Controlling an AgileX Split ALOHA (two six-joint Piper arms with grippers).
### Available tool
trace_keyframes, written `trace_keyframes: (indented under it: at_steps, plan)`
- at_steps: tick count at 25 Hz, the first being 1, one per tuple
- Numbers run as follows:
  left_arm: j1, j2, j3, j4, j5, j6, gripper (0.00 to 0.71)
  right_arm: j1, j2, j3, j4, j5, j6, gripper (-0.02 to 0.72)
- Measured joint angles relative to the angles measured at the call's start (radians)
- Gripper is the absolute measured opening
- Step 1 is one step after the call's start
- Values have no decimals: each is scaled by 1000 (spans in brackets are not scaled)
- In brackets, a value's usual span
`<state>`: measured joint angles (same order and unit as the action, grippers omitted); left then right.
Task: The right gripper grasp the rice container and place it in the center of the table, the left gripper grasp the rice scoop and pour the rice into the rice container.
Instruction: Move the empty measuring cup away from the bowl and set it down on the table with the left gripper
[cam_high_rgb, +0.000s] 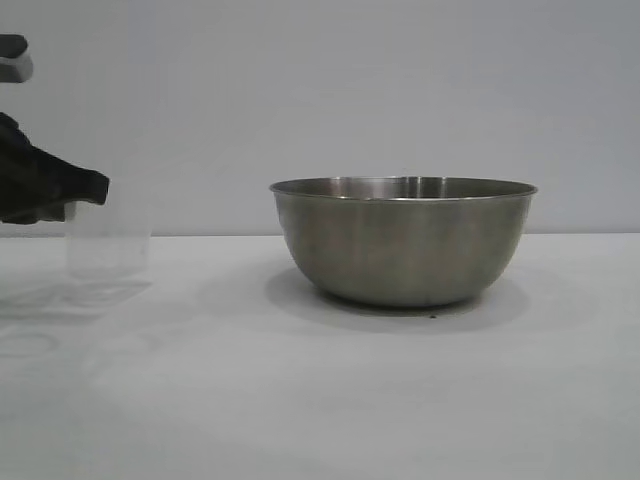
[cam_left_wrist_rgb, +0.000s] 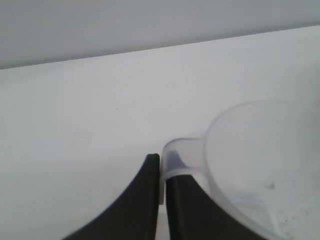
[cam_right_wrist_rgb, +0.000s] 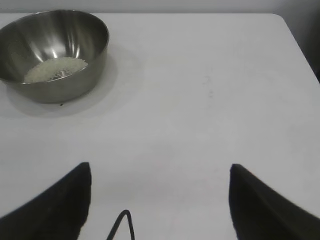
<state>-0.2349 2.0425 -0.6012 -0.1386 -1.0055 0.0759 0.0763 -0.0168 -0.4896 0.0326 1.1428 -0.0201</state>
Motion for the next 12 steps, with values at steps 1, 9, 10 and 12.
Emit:
trace_keyframes:
  at_steps: [1,9,10,12]
  plan:
    - [0,4,0,0,0,0,0,0,0,0,0,0,0,472]
    - [0,4,1,0,-7,0,281,0,0,0,0,0,0,472]
    - [0,4,9,0,-19,0,265,0,0,0,0,0,0,472]
    - [0,4,43,0,-53,-2,265,0,0,0,0,0,0,472]
